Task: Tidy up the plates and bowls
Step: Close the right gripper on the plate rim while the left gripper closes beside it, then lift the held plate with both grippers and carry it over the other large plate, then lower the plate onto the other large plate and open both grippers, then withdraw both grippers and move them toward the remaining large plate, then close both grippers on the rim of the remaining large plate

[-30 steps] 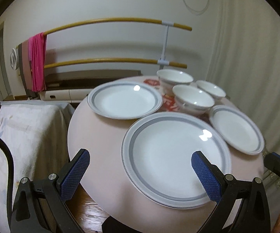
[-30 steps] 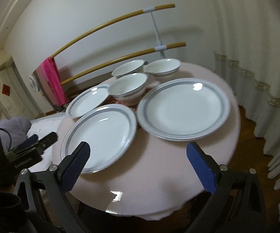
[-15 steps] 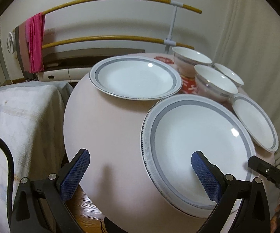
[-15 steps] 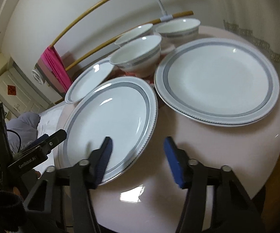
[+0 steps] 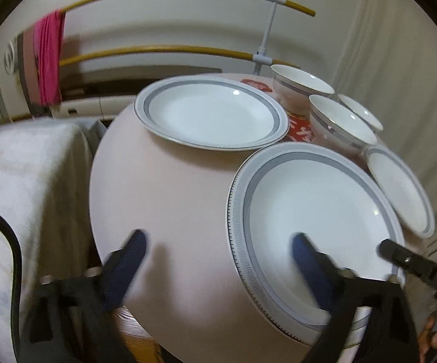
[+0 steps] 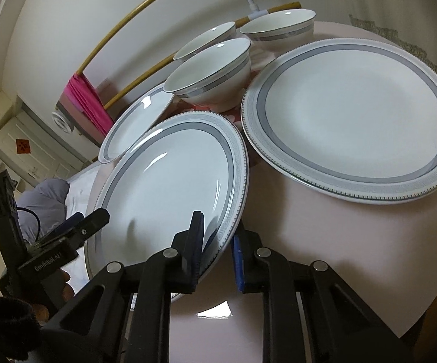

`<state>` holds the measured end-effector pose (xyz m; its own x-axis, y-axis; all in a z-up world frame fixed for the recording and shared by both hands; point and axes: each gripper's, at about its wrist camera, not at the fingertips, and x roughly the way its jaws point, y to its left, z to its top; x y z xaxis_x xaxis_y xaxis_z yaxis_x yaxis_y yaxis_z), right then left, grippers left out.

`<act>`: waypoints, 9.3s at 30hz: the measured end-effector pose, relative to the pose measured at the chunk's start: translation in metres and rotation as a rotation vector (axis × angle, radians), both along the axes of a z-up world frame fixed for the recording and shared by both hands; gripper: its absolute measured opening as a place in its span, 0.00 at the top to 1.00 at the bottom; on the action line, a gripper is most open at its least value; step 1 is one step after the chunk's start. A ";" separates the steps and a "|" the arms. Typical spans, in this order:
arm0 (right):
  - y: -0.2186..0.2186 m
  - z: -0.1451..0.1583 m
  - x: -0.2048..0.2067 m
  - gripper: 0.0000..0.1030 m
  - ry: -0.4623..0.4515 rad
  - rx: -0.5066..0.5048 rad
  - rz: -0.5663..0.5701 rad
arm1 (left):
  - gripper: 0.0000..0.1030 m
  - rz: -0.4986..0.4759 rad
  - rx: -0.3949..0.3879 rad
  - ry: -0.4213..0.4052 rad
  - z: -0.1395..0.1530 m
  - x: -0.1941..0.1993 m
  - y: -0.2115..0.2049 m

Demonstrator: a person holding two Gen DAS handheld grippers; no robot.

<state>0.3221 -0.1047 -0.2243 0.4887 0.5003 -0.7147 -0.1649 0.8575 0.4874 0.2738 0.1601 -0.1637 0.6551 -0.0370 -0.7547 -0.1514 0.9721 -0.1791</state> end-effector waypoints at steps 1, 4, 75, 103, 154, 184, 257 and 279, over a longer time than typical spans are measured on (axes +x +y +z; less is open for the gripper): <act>0.000 0.000 0.001 0.83 0.000 0.000 0.001 | 0.37 -0.003 -0.015 0.014 -0.001 0.002 0.003; 0.001 -0.001 0.003 0.83 -0.001 -0.002 0.003 | 0.45 -0.014 -0.020 0.045 -0.004 0.006 0.005; 0.113 0.034 0.067 0.79 -0.126 -0.032 0.185 | 0.84 0.112 0.030 -0.138 0.045 0.006 0.070; 0.138 0.013 0.125 0.74 -0.062 -0.124 0.075 | 0.84 0.092 0.006 -0.107 0.015 0.121 0.095; 0.132 -0.013 0.146 0.73 0.008 0.069 0.017 | 0.81 0.103 0.049 -0.078 -0.001 0.141 0.090; 0.127 -0.015 0.143 0.73 -0.034 0.093 0.027 | 0.77 0.096 0.159 -0.058 0.002 0.133 0.057; -0.094 0.115 -0.046 0.13 -0.380 -0.081 -0.265 | 0.01 -0.103 0.121 -0.374 0.127 -0.074 -0.170; -0.189 0.031 0.002 0.23 -0.208 -0.039 -0.321 | 0.03 -0.063 0.054 -0.096 0.046 0.049 -0.217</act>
